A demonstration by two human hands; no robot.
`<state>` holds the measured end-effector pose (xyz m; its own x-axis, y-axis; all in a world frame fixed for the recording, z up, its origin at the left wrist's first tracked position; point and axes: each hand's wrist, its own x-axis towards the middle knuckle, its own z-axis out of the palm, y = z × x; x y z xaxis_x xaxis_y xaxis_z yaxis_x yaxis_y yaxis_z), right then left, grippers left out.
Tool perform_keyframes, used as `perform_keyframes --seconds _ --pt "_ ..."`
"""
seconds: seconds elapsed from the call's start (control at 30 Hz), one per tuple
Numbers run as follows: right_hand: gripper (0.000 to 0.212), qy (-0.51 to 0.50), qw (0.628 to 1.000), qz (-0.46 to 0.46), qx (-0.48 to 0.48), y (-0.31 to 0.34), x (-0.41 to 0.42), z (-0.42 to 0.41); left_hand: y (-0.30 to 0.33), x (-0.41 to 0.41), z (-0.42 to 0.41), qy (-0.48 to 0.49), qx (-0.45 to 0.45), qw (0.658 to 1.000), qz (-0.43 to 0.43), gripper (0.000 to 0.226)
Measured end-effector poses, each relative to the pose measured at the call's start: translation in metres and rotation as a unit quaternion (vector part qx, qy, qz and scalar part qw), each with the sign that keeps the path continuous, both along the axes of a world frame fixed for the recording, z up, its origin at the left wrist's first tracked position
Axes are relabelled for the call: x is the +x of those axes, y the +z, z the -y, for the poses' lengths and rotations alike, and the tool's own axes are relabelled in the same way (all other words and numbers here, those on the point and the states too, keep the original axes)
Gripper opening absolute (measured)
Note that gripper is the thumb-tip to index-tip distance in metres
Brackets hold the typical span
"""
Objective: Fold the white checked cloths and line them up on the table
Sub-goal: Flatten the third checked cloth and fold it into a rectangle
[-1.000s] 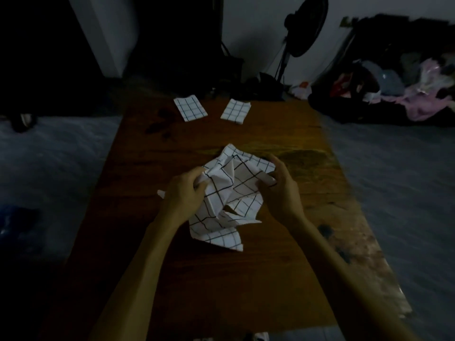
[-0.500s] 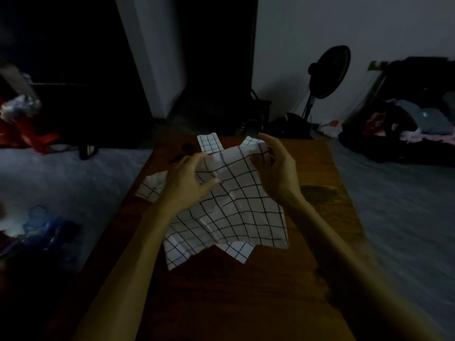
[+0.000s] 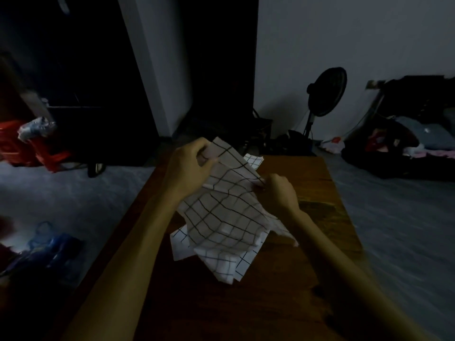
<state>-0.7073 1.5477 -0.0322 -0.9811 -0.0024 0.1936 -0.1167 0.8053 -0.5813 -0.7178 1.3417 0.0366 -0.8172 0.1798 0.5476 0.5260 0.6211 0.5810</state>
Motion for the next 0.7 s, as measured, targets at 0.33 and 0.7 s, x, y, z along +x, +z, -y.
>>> perform_keyframes --seconds 0.33,0.7 --pt "0.017 -0.067 0.957 -0.256 0.119 0.073 -0.010 -0.035 0.046 -0.002 -0.032 0.070 -0.163 0.975 -0.132 0.012" --pt "0.023 -0.162 0.929 -0.316 0.105 0.035 0.061 -0.118 0.007 0.038 -0.061 0.060 -0.139 0.966 -0.211 0.034"
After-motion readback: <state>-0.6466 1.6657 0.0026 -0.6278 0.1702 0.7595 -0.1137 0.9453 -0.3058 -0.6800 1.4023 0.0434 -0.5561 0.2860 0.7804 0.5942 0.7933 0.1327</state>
